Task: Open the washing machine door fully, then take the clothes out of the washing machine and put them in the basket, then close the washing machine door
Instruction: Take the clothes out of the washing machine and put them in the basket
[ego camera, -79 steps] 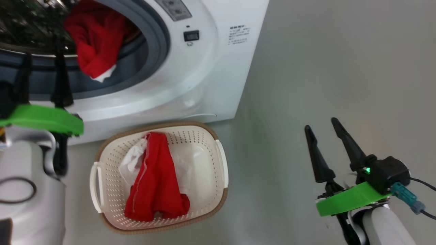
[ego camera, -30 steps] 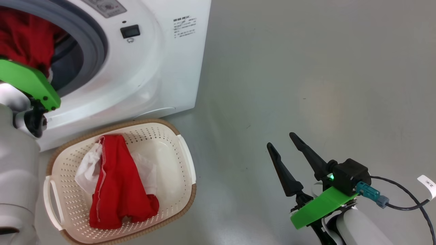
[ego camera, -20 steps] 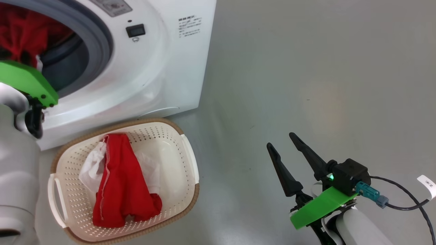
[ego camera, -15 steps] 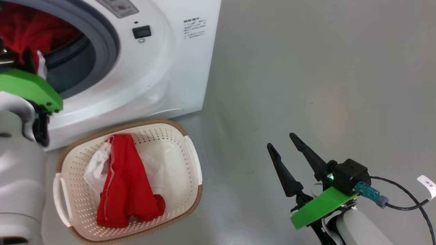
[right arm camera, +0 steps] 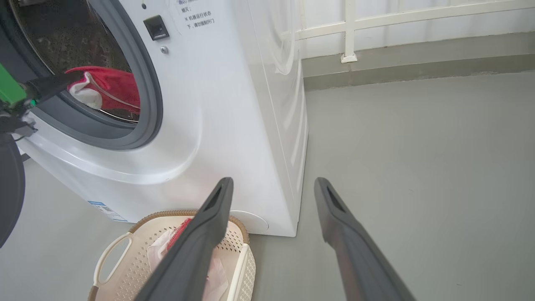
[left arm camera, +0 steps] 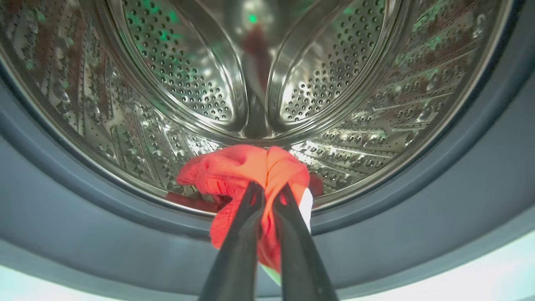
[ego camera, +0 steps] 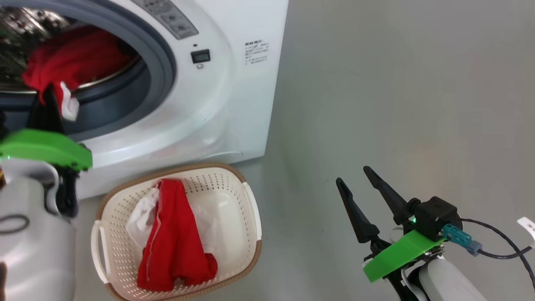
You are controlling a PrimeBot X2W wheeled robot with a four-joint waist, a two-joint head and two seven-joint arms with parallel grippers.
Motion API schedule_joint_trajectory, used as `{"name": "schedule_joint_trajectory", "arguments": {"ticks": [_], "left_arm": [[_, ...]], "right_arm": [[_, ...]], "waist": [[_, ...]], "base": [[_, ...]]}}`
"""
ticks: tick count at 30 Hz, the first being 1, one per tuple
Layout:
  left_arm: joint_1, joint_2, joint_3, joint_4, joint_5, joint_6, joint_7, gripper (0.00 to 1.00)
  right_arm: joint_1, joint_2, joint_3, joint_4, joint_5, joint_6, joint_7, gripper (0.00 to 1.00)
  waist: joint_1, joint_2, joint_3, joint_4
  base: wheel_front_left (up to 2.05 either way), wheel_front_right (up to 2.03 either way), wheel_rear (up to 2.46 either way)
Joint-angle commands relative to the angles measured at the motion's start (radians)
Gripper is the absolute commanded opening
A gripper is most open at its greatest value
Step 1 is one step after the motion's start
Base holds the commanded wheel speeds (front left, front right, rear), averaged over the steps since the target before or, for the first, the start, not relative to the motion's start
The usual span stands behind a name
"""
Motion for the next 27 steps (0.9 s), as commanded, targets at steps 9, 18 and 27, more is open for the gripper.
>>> {"name": "schedule_joint_trajectory", "arguments": {"ticks": [9, 18, 27], "left_arm": [[0.246, 0.015, 0.025, -0.357, 0.013, -0.007, -0.012, 0.00], [0.412, -0.023, 0.011, -0.548, 0.035, -0.007, -0.012, 0.00], [0.531, -0.053, 0.012, -0.758, 0.045, -0.007, -0.012, 0.00]], "right_arm": [[0.056, -0.015, 0.018, -0.003, 0.006, 0.006, -0.006, 1.00], [0.086, -0.019, 0.018, 0.006, 0.009, 0.006, -0.006, 1.00], [0.112, -0.029, 0.029, 0.012, 0.009, 0.006, -0.006, 1.00]], "waist": [[0.0000, 0.0000, -0.121, 0.036], [0.0000, 0.0000, -0.198, 0.055], [0.0000, 0.0000, -0.259, 0.064]], "base": [[0.00, 0.00, 0.00], [0.00, 0.00, 0.00], [0.00, 0.00, 0.00]]}}
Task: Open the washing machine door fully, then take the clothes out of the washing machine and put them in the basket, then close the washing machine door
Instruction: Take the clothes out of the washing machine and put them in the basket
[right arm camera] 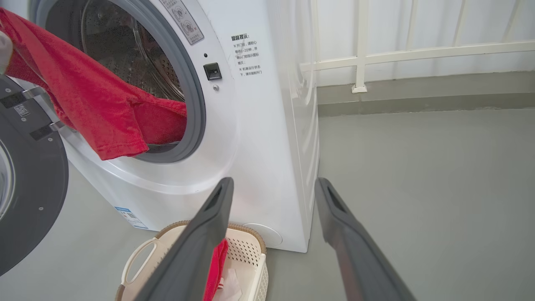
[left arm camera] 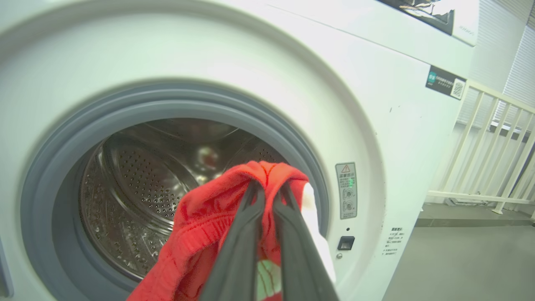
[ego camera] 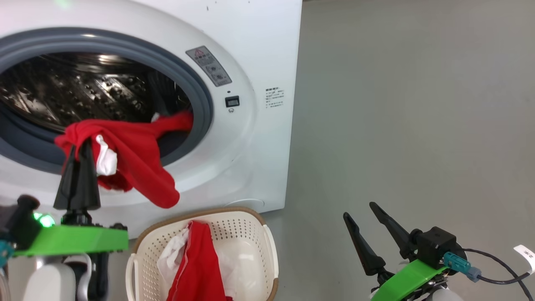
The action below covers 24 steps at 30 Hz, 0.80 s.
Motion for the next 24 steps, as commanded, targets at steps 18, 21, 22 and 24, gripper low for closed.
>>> {"name": "schedule_joint_trajectory", "arguments": {"ticks": [18, 21, 22, 24], "left_arm": [[0.138, -0.040, -0.033, -0.362, 0.024, 0.023, -0.012, 0.00], [0.140, -0.044, -0.051, -0.295, 0.007, 0.022, -0.012, 0.00], [0.138, -0.044, -0.057, -0.264, 0.000, 0.022, -0.012, 0.00], [0.128, -0.046, -0.066, -0.194, -0.015, 0.022, -0.012, 0.00]], "right_arm": [[-0.013, -0.002, 0.007, -0.037, -0.015, 0.006, -0.006, 1.00], [-0.027, 0.000, 0.008, -0.037, -0.017, 0.006, -0.006, 1.00], [-0.032, 0.000, 0.009, -0.037, -0.018, 0.006, -0.006, 1.00], [-0.041, 0.001, 0.009, -0.037, -0.020, 0.006, -0.006, 1.00]], "waist": [[0.0000, 0.0000, 0.056, 0.019], [0.0000, 0.0000, 0.089, 0.019], [0.0000, 0.0000, 0.101, 0.019], [0.0000, 0.0000, 0.123, 0.020]], "base": [[0.00, 0.00, 0.00], [0.00, 0.00, 0.00], [0.00, 0.00, 0.00], [0.00, 0.00, 0.00]]}}
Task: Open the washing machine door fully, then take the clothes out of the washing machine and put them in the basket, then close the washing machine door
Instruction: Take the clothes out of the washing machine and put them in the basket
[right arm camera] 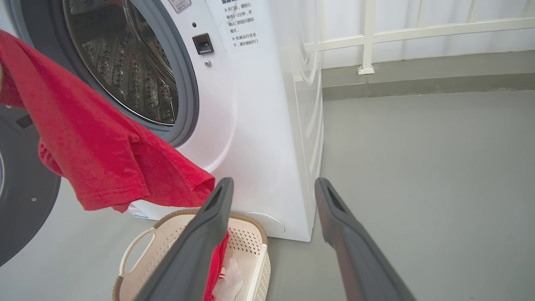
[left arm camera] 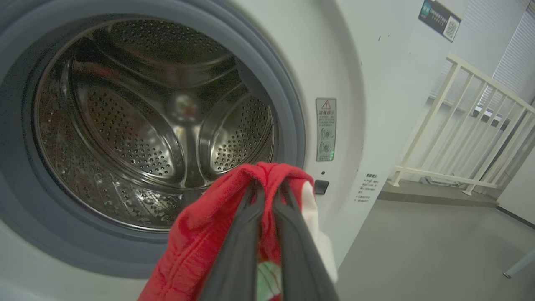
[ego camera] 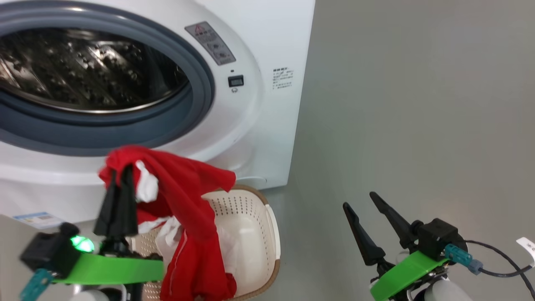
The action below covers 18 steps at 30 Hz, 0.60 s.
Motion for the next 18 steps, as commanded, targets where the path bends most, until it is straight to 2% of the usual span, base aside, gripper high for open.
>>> {"name": "schedule_joint_trajectory", "arguments": {"ticks": [1, 3, 4, 5, 10, 18], "left_arm": [[-0.023, 0.007, 0.021, 0.020, -0.009, 0.001, -0.004, 0.00], [-0.042, 0.007, 0.013, 0.099, -0.021, -0.002, -0.004, 0.00], [-0.067, 0.006, 0.006, 0.181, -0.034, -0.008, -0.004, 0.00], [-0.067, 0.006, 0.006, 0.181, -0.034, -0.008, -0.004, 0.00], [-0.132, 0.006, -0.006, 0.409, -0.129, -0.019, -0.004, 0.00], [-0.291, 0.006, -0.123, 0.786, -0.276, -0.024, 0.009, 0.00]], "right_arm": [[-0.028, -0.002, 0.018, -0.024, -0.011, 0.006, -0.006, 1.00], [-0.037, -0.002, 0.016, -0.025, -0.013, 0.006, -0.006, 1.00], [-0.047, -0.001, 0.015, -0.027, -0.014, 0.006, -0.006, 1.00], [-0.047, -0.001, 0.015, -0.027, -0.014, 0.006, -0.006, 1.00], [-0.075, 0.006, 0.016, -0.037, -0.018, 0.006, -0.006, 1.00], [-0.112, 0.018, 0.027, -0.038, -0.021, 0.006, -0.006, 1.00]], "waist": [[0.0000, 0.0000, 0.043, 0.002], [0.0000, 0.0000, 0.063, 0.002], [0.0000, 0.0000, 0.085, 0.002], [0.0000, 0.0000, 0.085, 0.002], [0.0000, 0.0000, 0.142, -0.002], [0.0000, 0.0000, 0.226, -0.014]], "base": [[0.00, 0.00, 0.00], [0.00, 0.00, 0.00], [0.00, 0.00, 0.00], [0.00, 0.00, 0.00], [0.00, 0.00, 0.00], [0.00, 0.00, 0.00]]}}
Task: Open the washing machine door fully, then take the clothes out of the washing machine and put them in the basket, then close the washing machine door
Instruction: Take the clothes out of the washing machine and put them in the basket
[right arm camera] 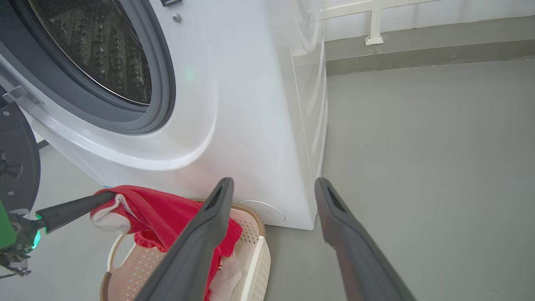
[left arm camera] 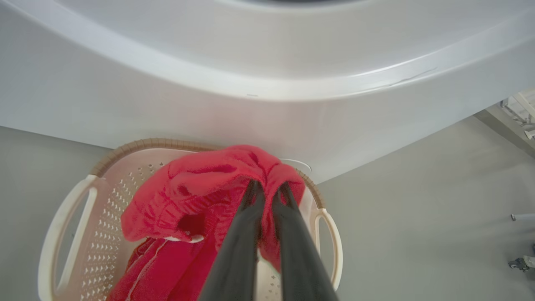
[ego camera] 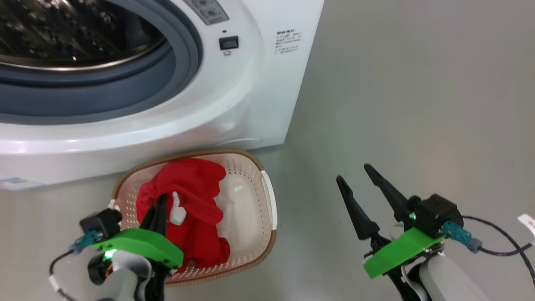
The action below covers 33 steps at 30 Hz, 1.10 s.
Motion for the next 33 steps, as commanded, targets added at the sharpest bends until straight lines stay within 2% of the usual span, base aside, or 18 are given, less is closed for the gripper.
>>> {"name": "schedule_joint_trajectory", "arguments": {"ticks": [1, 8, 14, 15, 16, 17, 18, 19, 33], "left_arm": [[-0.033, 0.015, -0.003, 0.032, -0.028, -0.006, 0.007, 0.00], [-0.121, 0.020, -0.088, 0.257, -0.087, -0.006, 0.095, 0.00], [-0.179, 0.020, -0.145, 0.363, -0.106, -0.007, 0.156, 0.00], [-0.185, 0.022, -0.153, 0.376, -0.107, -0.007, 0.162, 0.04], [-0.190, 0.025, -0.160, 0.389, -0.107, -0.007, 0.165, 0.17], [-0.194, 0.028, -0.163, 0.400, -0.110, -0.007, 0.165, 0.44], [-0.198, 0.028, -0.166, 0.407, -0.114, -0.007, 0.164, 0.78], [-0.200, 0.029, -0.169, 0.412, -0.118, -0.007, 0.161, 1.00], [-0.154, 0.045, -0.243, 0.355, -0.134, -0.007, 0.008, 1.00]], "right_arm": [[-0.026, 0.008, 0.025, -0.027, -0.011, 0.006, -0.006, 1.00], [-0.050, 0.011, 0.033, -0.035, -0.008, 0.006, -0.006, 1.00], [-0.064, 0.015, 0.035, -0.037, -0.017, 0.006, -0.006, 1.00], [-0.066, 0.017, 0.037, -0.038, -0.017, 0.006, -0.006, 1.00], [-0.067, 0.018, 0.039, -0.038, -0.017, 0.006, -0.006, 1.00], [-0.067, 0.019, 0.039, -0.036, -0.017, 0.006, -0.006, 1.00], [-0.067, 0.020, 0.039, -0.034, -0.018, 0.006, -0.006, 1.00], [-0.067, 0.021, 0.039, -0.032, -0.018, 0.006, -0.006, 1.00], [-0.053, 0.025, 0.020, 0.010, -0.034, 0.006, -0.006, 1.00]], "waist": [[0.0000, -0.0001, 0.044, -0.012], [0.0000, -0.0001, 0.088, -0.036], [0.0000, -0.0001, 0.122, -0.054], [0.0000, -0.0001, 0.125, -0.057], [0.0000, -0.0001, 0.128, -0.060], [0.0000, -0.0001, 0.129, -0.062], [0.0000, -0.0001, 0.129, -0.064], [0.0000, -0.0001, 0.129, -0.065], [0.0000, -0.0001, 0.011, -0.018]], "base": [[0.00, 0.00, 0.00], [0.00, 0.00, 0.00], [0.00, 0.00, 0.00], [0.00, 0.00, 0.00], [0.00, 0.00, 0.00], [0.00, 0.00, 0.00], [0.00, 0.00, 0.00], [0.00, 0.00, 0.00], [0.00, 0.00, 0.00]]}}
